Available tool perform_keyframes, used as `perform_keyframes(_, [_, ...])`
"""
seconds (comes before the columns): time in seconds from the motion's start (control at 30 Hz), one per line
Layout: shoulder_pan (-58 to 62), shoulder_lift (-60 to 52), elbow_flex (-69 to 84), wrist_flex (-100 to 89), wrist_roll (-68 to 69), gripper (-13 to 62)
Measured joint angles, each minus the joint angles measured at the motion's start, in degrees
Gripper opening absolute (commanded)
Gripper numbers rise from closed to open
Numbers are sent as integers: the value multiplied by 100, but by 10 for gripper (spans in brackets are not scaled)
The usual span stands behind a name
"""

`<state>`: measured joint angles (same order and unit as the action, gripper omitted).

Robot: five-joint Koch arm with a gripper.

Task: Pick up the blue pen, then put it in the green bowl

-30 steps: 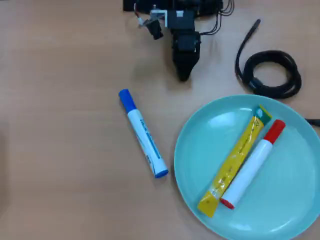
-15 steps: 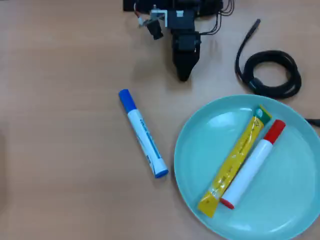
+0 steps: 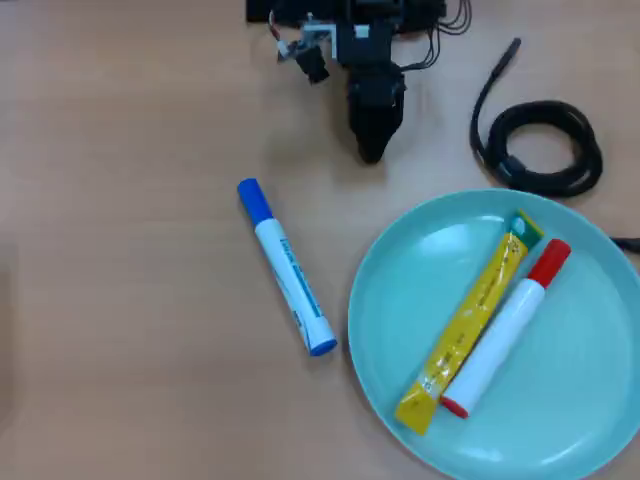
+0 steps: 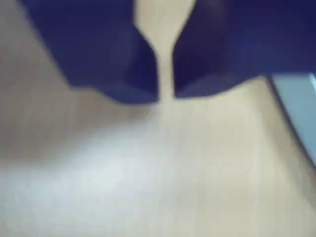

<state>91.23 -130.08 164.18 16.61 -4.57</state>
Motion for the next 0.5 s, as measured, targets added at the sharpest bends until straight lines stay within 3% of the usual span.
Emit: perform_keyframes(0.5, [-800, 0, -2013, 2944, 9, -46])
